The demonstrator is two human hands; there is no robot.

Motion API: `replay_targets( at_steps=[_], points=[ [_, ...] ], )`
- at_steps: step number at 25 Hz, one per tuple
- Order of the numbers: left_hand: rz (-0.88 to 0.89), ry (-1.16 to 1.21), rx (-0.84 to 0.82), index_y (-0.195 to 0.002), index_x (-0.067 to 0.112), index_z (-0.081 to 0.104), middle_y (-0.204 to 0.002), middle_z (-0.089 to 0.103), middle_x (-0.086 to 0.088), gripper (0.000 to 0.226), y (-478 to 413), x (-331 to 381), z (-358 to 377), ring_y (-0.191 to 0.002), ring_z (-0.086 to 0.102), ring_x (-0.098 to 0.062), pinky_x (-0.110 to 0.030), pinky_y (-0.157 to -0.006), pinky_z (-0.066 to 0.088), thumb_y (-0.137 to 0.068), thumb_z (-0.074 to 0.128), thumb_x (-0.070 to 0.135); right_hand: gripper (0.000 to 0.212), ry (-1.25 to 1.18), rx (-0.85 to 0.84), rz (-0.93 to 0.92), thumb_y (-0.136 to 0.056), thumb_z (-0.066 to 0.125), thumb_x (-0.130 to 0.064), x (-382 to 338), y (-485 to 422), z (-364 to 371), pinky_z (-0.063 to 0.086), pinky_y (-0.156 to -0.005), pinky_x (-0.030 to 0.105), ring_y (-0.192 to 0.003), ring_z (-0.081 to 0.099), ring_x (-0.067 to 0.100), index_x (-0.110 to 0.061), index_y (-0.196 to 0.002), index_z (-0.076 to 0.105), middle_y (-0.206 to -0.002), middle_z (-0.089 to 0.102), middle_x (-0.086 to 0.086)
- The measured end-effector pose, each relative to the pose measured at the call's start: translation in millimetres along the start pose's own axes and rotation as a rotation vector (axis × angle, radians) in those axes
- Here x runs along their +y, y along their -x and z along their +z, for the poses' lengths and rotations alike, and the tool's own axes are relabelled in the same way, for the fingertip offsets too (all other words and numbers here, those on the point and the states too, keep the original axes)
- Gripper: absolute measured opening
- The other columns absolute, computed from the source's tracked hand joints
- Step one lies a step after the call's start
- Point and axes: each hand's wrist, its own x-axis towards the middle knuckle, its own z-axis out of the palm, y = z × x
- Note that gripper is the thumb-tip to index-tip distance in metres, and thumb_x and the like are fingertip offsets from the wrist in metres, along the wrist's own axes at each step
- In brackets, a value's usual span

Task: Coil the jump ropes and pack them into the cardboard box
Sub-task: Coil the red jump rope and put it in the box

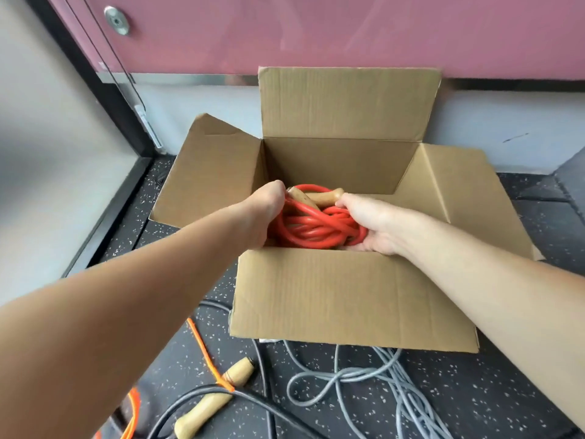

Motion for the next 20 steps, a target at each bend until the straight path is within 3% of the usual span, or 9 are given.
replay_targets(
  at_steps=[2, 4, 6, 7, 9, 12, 15, 17, 20],
  points=[
    [-0.062, 0.034, 0.006, -0.083, 0.008, 0.067, -0.061, 0.072, -0.012, 0.034, -11.2, -2.6, 5.6, -0.060, 0.073, -0.026, -0.035, -0.065, 0.062, -0.089, 0.036, 0.020, 0.031, 0.065, -0.043, 0.054, -0.097, 0.051, -0.019, -4.0, -9.5, 3.1, 0.056, -0.062, 0.030, -0.056, 0.060, 0.013, -0.014, -0.067, 0.059, -0.055, 0.063, 0.001],
    [-0.059, 0.061, 0.023, -0.089, 0.007, 0.074, -0.076, 0.076, -0.016, 0.041, -22.9, -4.1, 7.7, -0.075, 0.076, -0.031, -0.045, -0.080, 0.061, -0.084, 0.036, 0.021, 0.024, 0.068, -0.051, 0.057, -0.097, 0.048, -0.017, -4.6, -23.2, 1.3, 0.057, -0.075, 0.032, -0.066, 0.061, 0.013, -0.016, -0.076, 0.061, -0.066, 0.064, 0.000],
    [0.009, 0.062, 0.045, -0.065, 0.013, 0.075, -0.074, 0.075, -0.010, 0.042, -30.8, -1.1, 7.1, -0.067, 0.074, -0.026, -0.037, -0.072, 0.062, -0.084, 0.039, 0.024, 0.023, 0.073, -0.086, 0.019, -0.102, 0.045, -0.020, -2.0, -35.4, -4.4, 0.049, -0.097, 0.036, -0.090, 0.065, 0.014, -0.020, -0.093, 0.066, -0.089, 0.071, 0.000],
    [0.042, 0.038, 0.056, -0.056, 0.015, 0.070, -0.072, 0.073, -0.007, 0.042, -31.9, 0.7, 4.3, -0.064, 0.070, -0.026, -0.031, -0.070, 0.059, -0.085, 0.041, 0.026, 0.021, 0.095, -0.096, 0.009, -0.104, 0.045, -0.018, -0.3, -41.1, -8.5, 0.046, -0.100, 0.036, -0.102, 0.065, 0.016, -0.021, -0.100, 0.066, -0.103, 0.072, 0.000],
    [0.114, -0.042, 0.068, -0.062, 0.019, 0.059, -0.072, 0.061, -0.002, 0.034, -30.6, 2.3, -1.9, -0.065, 0.055, -0.021, -0.030, -0.069, 0.047, -0.090, 0.044, 0.028, 0.022, 0.146, -0.069, 0.013, -0.102, 0.046, -0.009, 4.4, -52.5, -14.4, 0.048, -0.096, 0.034, -0.111, 0.066, 0.021, -0.019, -0.107, 0.066, -0.118, 0.070, 0.002],
    [0.244, -0.179, 0.090, -0.073, 0.023, 0.050, -0.082, 0.051, 0.003, 0.025, -23.4, 3.8, -9.5, -0.078, 0.053, -0.021, -0.038, -0.087, 0.048, -0.097, 0.046, 0.024, 0.027, 0.248, 0.043, -0.051, -0.098, 0.050, -0.007, 15.0, -56.3, -16.1, 0.053, -0.086, 0.033, -0.101, 0.066, 0.017, -0.018, -0.114, 0.069, -0.109, 0.071, -0.001],
    [0.374, -0.226, 0.026, -0.095, 0.024, 0.066, -0.105, 0.067, -0.002, 0.021, -7.5, 0.0, -10.5, -0.105, 0.067, -0.026, -0.039, -0.097, 0.053, -0.098, 0.047, 0.016, 0.022, 0.302, 0.209, -0.201, -0.090, 0.058, -0.012, 18.6, -41.1, -13.4, 0.058, -0.077, 0.033, -0.097, 0.071, 0.016, -0.026, -0.095, 0.074, -0.103, 0.074, -0.002],
    [0.447, -0.218, -0.031, -0.105, 0.021, 0.070, -0.108, 0.072, -0.007, 0.024, 10.4, -15.8, -15.6, -0.091, 0.071, -0.020, -0.036, -0.092, 0.056, -0.095, 0.050, 0.012, 0.023, 0.328, 0.302, -0.368, -0.083, 0.060, -0.013, 14.5, -20.3, -8.3, 0.059, -0.085, 0.033, -0.093, 0.073, 0.016, -0.030, -0.079, 0.075, -0.093, 0.077, -0.003],
    [0.601, -0.167, -0.047, -0.091, 0.017, 0.073, -0.094, 0.074, -0.018, 0.019, 39.0, -39.6, -22.8, -0.079, 0.070, -0.022, -0.043, -0.088, 0.058, -0.082, 0.057, 0.011, 0.024, 0.333, 0.363, -0.624, -0.075, 0.056, -0.015, 8.3, 20.5, 7.7, 0.059, -0.084, 0.031, -0.085, 0.073, 0.014, -0.032, -0.069, 0.073, -0.081, 0.075, -0.009]
  ],
)
